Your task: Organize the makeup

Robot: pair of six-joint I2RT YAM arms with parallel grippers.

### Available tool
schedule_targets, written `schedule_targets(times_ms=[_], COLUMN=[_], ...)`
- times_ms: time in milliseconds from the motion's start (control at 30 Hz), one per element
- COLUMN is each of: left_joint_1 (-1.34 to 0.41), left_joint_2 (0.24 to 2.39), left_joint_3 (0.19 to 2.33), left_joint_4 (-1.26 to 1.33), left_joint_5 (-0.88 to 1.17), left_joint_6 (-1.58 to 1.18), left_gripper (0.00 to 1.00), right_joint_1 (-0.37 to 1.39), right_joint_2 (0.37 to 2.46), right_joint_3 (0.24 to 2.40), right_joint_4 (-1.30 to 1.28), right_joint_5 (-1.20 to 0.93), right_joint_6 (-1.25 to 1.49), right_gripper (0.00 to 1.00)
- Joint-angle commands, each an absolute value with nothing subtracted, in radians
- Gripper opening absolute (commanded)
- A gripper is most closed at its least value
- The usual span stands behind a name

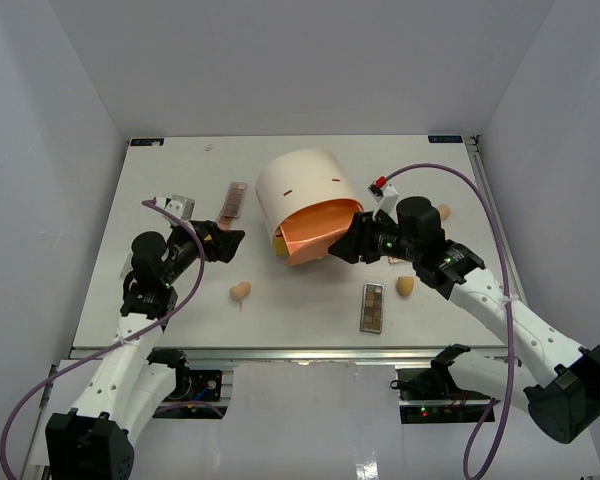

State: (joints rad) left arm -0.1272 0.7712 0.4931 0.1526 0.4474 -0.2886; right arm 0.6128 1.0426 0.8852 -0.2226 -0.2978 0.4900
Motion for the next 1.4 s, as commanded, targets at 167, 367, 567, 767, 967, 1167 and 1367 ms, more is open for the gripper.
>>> schedule_targets(times_ms=[167, 367, 567, 767, 967, 1167, 1367], left_joint_1=[-0.123, -0.123, -0.124, -0.124, -0.152, -0.292, -0.392], left_joint_2=[0.781, 0.786, 0.798, 0.877, 0.974, 1.144, 1.212], left_joint_3=[0.534, 0.534, 0.53, 0.611, 0.632, 0.667, 0.681], left_joint_4=[0.146, 0.119, 0.057, -0.168, -0.278, -0.37, -0.431], left_joint_5=[0.468, 0.463, 0.471, 0.454, 0.434, 0.292, 0.115], left_joint_6=[-0.282, -0.311, -0.43, -0.459, -0.445, -0.442, -0.448], left_gripper=[0.98, 0.98, 0.98, 0.96, 0.91, 0.83, 0.75], right_joint_1=[0.555, 0.469, 0.38, 0.294, 0.211, -0.006, -0.172], right_joint_2=[0.983, 0.889, 0.799, 0.701, 0.701, 0.839, 0.925], right_joint_3=[0.867, 0.826, 0.824, 0.824, 0.842, 0.862, 0.852], right_joint_4=[-0.199, -0.252, -0.38, -0.513, -0.552, -0.553, -0.545], right_joint_5=[-0.382, -0.506, -0.683, -0.831, -0.855, -1.137, -1.315], right_joint_6=[0.418, 0.259, 0.017, -0.198, -0.271, -0.281, -0.346], right_gripper=[0.77, 0.87, 0.96, 0.9, 0.93, 0.99, 0.92])
